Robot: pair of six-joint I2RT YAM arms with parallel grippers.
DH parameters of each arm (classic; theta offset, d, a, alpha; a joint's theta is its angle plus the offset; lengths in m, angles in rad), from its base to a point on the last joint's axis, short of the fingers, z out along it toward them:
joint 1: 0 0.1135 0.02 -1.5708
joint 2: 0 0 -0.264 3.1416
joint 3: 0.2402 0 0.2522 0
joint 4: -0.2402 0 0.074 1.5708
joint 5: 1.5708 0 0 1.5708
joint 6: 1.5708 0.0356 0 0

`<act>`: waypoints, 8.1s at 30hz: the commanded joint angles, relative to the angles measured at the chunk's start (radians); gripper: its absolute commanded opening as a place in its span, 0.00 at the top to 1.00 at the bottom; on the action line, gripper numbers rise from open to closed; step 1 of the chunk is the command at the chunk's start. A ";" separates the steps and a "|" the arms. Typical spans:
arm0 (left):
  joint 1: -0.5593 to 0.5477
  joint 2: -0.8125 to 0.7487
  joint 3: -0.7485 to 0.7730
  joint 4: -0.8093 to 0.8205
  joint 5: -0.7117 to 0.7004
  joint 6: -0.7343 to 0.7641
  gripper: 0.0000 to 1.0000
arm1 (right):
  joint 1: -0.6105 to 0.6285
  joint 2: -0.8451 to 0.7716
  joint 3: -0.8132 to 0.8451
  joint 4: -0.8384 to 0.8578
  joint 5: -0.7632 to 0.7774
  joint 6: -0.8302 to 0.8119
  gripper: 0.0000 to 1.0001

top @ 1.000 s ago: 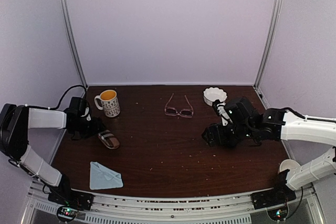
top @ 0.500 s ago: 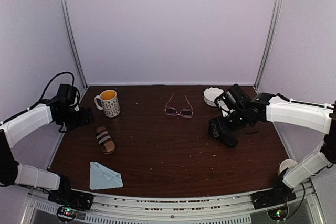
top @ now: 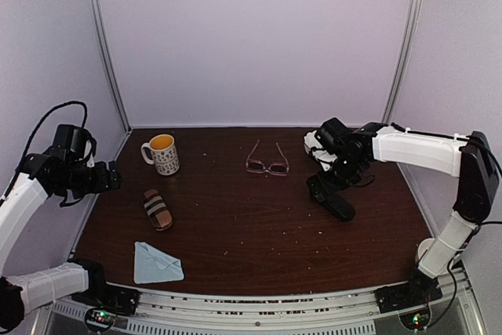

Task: Organize the sunglasses
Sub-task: Pick up the sunglasses case from the center of the board, then pass from the right arm to the left, then pass from the left arm to the right

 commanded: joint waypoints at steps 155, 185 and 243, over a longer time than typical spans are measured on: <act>-0.477 0.254 -0.149 1.054 0.851 -0.812 0.51 | 0.792 0.145 0.158 0.851 1.006 -0.895 0.00; -0.569 0.109 -0.239 1.094 0.434 -0.329 0.63 | 0.465 -0.463 -0.153 0.508 0.282 0.632 0.00; -0.759 0.344 -0.197 1.683 0.455 -0.738 0.66 | 0.453 -0.224 -0.283 1.380 0.027 0.967 0.15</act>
